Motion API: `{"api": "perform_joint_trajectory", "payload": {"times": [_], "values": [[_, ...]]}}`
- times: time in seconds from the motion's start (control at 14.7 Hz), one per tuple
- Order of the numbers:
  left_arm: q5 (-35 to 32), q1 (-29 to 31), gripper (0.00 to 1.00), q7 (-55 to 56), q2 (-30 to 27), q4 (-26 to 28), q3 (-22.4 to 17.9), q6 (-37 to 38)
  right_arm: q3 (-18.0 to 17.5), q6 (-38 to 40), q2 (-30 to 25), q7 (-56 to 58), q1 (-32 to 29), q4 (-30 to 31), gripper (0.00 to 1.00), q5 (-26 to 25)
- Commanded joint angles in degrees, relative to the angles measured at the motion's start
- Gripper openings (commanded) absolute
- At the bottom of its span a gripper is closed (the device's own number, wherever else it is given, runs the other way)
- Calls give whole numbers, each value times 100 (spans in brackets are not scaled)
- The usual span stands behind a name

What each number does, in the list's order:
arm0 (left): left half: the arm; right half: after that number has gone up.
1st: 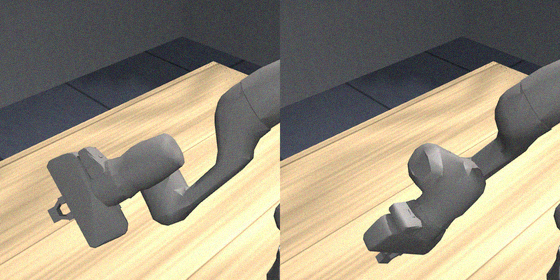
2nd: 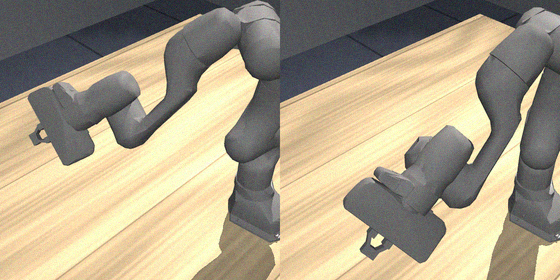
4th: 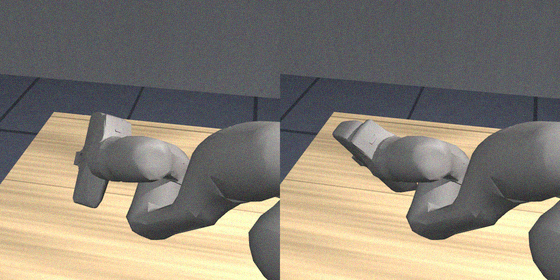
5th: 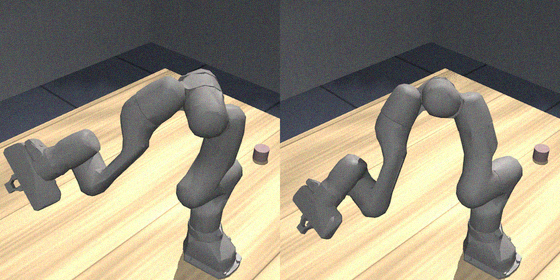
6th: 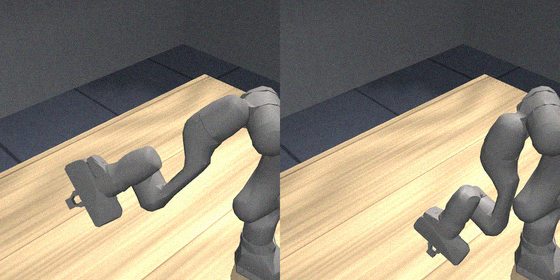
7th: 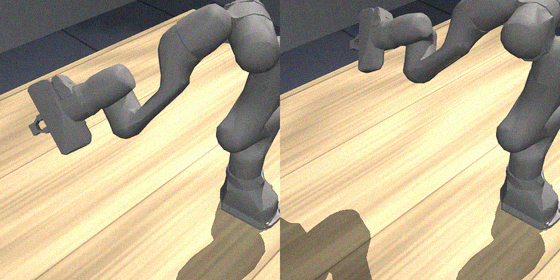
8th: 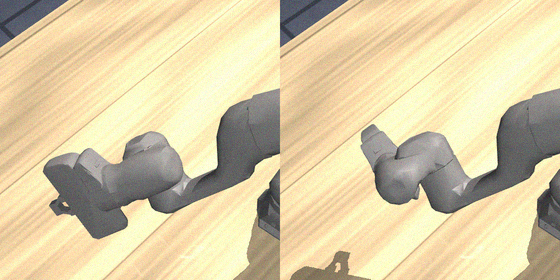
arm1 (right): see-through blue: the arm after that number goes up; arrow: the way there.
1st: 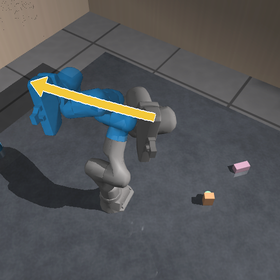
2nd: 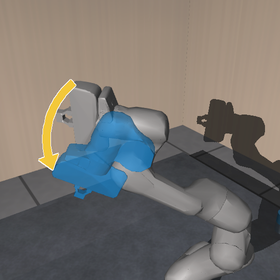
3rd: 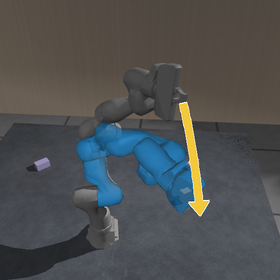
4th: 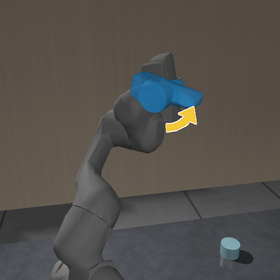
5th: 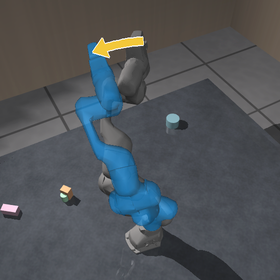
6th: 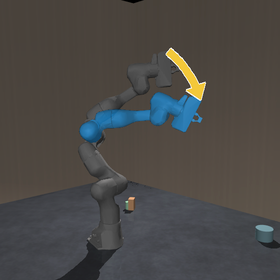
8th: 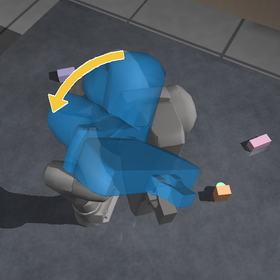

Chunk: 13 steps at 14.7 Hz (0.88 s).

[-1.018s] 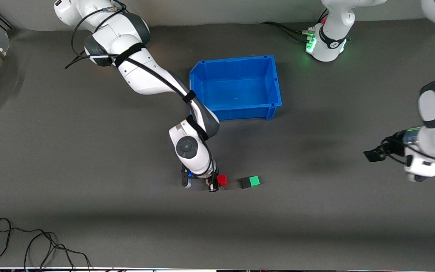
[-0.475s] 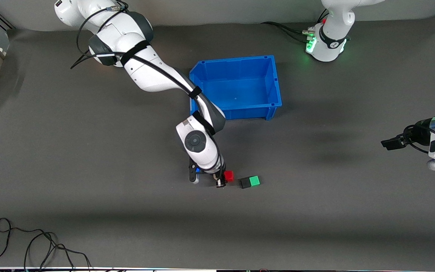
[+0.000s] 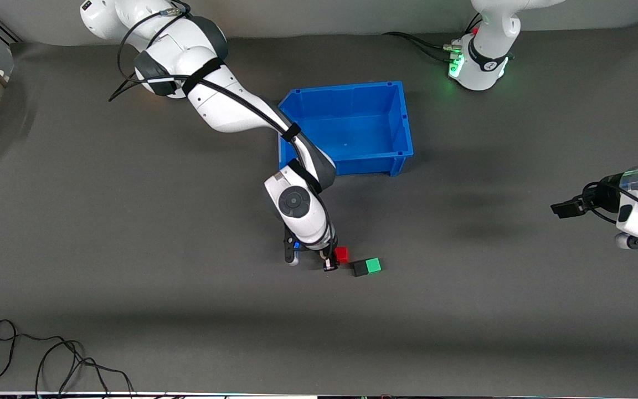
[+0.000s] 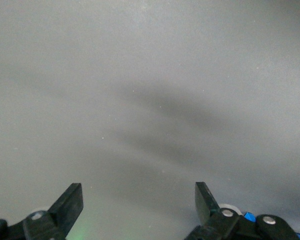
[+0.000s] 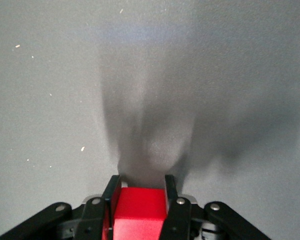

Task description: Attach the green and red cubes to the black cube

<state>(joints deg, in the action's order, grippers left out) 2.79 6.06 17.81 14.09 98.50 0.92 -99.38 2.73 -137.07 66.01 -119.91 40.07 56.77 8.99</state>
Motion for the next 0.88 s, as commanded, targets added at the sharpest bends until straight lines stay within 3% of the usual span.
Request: {"api": "perform_joint_trajectory", "payload": {"times": [0.0,0.34,0.81], "values": [[-60,-61,100,11,-214,205,-13,41,123,-56,184,-235,62,-245,0,-90],[-60,-122,100,20,-196,231,4,24,123,-539,351,-200,-43,-272,0,-90],[-60,-227,100,151,-179,231,4,-73,149,-540,351,-182,-52,-272,0,-90]]}}
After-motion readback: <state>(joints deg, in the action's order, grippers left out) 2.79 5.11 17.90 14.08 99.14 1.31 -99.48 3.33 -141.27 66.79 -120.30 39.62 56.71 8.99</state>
